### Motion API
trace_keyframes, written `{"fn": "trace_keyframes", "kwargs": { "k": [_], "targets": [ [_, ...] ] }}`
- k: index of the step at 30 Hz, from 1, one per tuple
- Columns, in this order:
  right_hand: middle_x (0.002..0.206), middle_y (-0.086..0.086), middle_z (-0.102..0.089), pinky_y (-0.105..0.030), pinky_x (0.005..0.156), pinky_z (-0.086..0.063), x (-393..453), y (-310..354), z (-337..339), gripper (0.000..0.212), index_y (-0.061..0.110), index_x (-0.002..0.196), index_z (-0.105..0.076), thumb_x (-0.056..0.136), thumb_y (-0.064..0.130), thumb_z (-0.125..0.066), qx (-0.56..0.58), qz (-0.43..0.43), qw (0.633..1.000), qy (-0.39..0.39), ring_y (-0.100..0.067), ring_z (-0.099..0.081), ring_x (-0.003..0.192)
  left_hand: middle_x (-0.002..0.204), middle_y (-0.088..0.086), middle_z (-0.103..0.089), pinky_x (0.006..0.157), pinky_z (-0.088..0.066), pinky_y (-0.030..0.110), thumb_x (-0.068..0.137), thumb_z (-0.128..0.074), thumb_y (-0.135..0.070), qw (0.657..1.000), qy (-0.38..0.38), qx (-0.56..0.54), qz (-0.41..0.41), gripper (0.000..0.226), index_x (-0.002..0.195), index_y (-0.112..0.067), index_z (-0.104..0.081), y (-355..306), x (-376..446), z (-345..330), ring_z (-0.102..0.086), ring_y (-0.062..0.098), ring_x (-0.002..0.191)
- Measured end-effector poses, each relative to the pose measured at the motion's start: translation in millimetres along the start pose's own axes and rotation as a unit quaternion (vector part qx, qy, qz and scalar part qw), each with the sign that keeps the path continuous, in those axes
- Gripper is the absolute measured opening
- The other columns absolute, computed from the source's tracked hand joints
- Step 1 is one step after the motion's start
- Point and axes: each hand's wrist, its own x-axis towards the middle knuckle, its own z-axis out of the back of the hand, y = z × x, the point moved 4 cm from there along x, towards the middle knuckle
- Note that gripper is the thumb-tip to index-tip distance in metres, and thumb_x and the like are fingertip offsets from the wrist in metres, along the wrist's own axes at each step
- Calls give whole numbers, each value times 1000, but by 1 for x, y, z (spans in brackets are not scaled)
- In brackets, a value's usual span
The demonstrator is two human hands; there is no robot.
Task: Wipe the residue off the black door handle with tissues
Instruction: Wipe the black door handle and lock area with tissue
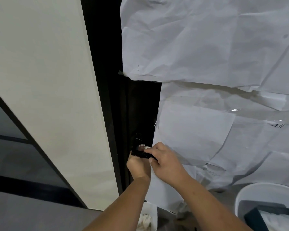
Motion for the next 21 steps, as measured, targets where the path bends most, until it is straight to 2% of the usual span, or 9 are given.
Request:
{"fn": "trace_keyframes", "kwargs": {
  "k": [1,3,5,6,9,12,15,18,21],
  "targets": [
    [105,7,-50,-2,75,-33,-1,0,1,38,22,127,-59,91,10,-54,3,0,1000,-2,0,-42,90,65,-4,-50,51,-41,2,94,-49,5,999,-5,-15,35,27,78,-15,-57,5,-2,-1,-57,-7,53],
    [106,6,-51,-3,76,-33,-1,0,1,38,21,127,-59,91,9,-54,6,3,1000,-3,-2,-44,91,68,-5,-53,51,-40,3,92,-52,4,995,7,-62,77,14,90,-2,-65,8,-1,-1,-54,4,55],
    [107,5,-51,-5,79,-34,0,-1,0,38,21,127,-59,91,10,-54,4,7,1000,1,-5,-47,94,82,1,-64,61,-43,8,90,-57,3,999,1,-12,41,18,105,3,-67,7,6,3,-58,12,72],
    [107,4,-52,-7,81,-35,0,-1,0,38,21,127,-59,91,10,-54,4,6,1000,0,-8,-49,95,88,3,-68,66,-47,13,88,-60,4,1000,-6,21,5,19,104,-1,-70,1,8,6,-62,16,77],
    [107,2,-53,-16,83,-41,-1,-1,-1,39,20,127,-59,90,10,-55,4,8,1000,-4,-13,-52,97,89,11,-71,69,-52,17,84,-64,6,998,-35,8,-50,17,85,-9,-73,-9,1,9,-68,23,81],
    [109,2,-53,-13,82,-40,-2,-2,0,39,19,128,-59,91,10,-54,5,11,1000,-1,-12,-52,97,83,12,-66,71,-54,29,89,-55,6,996,-55,-69,-17,22,79,-8,-69,-13,-9,4,-64,22,74],
    [109,2,-52,-10,81,-37,-2,-2,2,39,21,129,-57,91,10,-54,11,11,1000,10,-11,-52,96,84,8,-63,63,-54,22,91,-55,4,987,-77,-137,30,15,91,-6,-66,-13,-4,7,-62,17,72],
    [108,2,-52,-12,80,-40,-2,0,3,40,24,129,-57,91,10,-54,12,11,1000,8,-12,-52,94,91,0,-65,67,-45,15,88,-56,9,992,-127,-14,-4,27,103,-11,-69,-17,3,19,-62,15,83],
    [109,3,-51,-5,76,-34,-2,1,1,40,25,129,-57,92,11,-54,6,7,1000,6,-11,-51,94,92,-1,-66,76,-45,20,89,-51,12,994,-108,27,-16,32,103,-10,-70,-20,7,22,-62,17,89]
  ]
}}
